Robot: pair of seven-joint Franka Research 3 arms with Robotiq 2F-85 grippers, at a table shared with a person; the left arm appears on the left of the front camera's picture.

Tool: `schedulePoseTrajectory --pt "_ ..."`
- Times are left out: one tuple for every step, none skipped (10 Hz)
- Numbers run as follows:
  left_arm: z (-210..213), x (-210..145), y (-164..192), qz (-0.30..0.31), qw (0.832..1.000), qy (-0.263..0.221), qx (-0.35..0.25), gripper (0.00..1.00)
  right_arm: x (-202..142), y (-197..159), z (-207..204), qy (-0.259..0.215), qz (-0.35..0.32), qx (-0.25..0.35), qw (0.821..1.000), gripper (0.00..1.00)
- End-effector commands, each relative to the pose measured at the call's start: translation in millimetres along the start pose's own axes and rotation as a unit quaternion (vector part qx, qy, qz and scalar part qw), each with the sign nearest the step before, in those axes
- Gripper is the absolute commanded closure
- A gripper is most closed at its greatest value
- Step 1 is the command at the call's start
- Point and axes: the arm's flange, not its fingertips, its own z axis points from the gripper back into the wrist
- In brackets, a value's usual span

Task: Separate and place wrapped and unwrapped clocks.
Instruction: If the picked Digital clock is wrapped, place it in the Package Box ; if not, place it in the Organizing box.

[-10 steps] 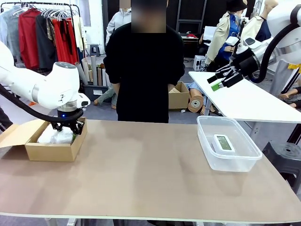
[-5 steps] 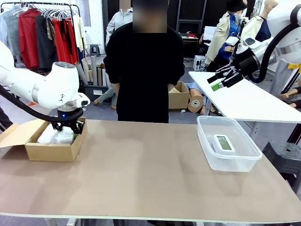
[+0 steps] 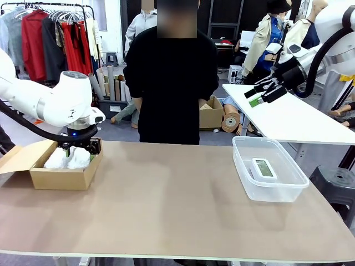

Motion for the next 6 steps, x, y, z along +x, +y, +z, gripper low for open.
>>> schedulePoseTrajectory --pt "4.1 2.2 5.8 -0.002 1.0 -0.009 -0.007 0.0 0.7 0.6 0.7 -0.001 0.001 -0.001 1.0 0.0" --pt "7.4 4.0 8.3 0.002 1.0 -0.013 -0.007 0.0 0.7 0.6 0.7 -0.001 0.001 -0.001 1.0 0.0" --pt "11.7 4.9 11.1 0.007 1.0 -0.016 -0.007 0.0 0.7 0.6 0.7 -0.001 0.001 -0.001 1.0 0.0" --pt "16.7 5.6 13.2 0.013 1.0 -0.021 -0.007 0.0 0.7 0.6 0.7 -0.001 0.001 -0.001 1.0 0.0" --pt "21.3 7.0 15.8 0.019 0.999 -0.026 -0.006 0.0 0.7 0.6 0.7 -0.001 0.001 -0.001 1.0 0.0" --pt "26.3 8.9 19.2 0.024 0.999 -0.031 -0.007 0.0 0.7 0.6 0.7 -0.001 0.001 -0.001 1.0 0.0"
